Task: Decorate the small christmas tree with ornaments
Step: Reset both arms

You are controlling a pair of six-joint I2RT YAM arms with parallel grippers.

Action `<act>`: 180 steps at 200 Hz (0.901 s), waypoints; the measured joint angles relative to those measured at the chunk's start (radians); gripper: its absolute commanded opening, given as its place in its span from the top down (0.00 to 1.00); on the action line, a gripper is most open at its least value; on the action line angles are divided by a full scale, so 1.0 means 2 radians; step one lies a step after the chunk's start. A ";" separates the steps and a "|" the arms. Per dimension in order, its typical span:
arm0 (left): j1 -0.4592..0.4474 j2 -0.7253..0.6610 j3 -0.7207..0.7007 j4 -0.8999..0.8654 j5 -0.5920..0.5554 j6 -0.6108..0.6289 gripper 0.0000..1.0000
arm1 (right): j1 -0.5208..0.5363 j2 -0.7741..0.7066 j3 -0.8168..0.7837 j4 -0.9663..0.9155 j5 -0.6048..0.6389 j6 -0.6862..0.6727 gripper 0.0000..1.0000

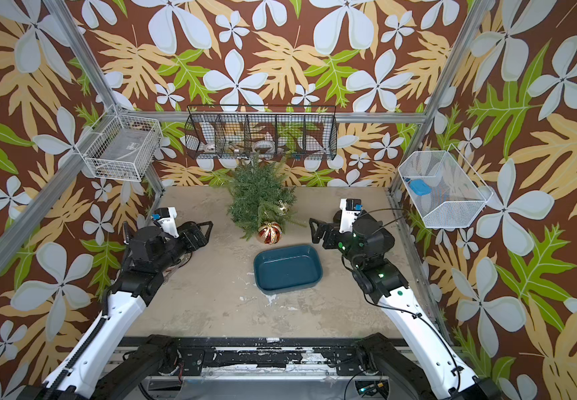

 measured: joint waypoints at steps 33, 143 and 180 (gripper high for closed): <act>0.000 0.003 -0.010 -0.012 -0.035 0.006 0.00 | -0.012 -0.007 -0.032 0.006 0.043 -0.004 0.00; 0.002 0.076 -0.040 0.096 -0.227 0.112 0.00 | -0.041 0.096 -0.150 0.204 0.390 -0.136 0.00; 0.004 0.147 -0.099 0.196 -0.292 0.163 0.00 | -0.064 0.146 -0.216 0.322 0.416 -0.162 0.00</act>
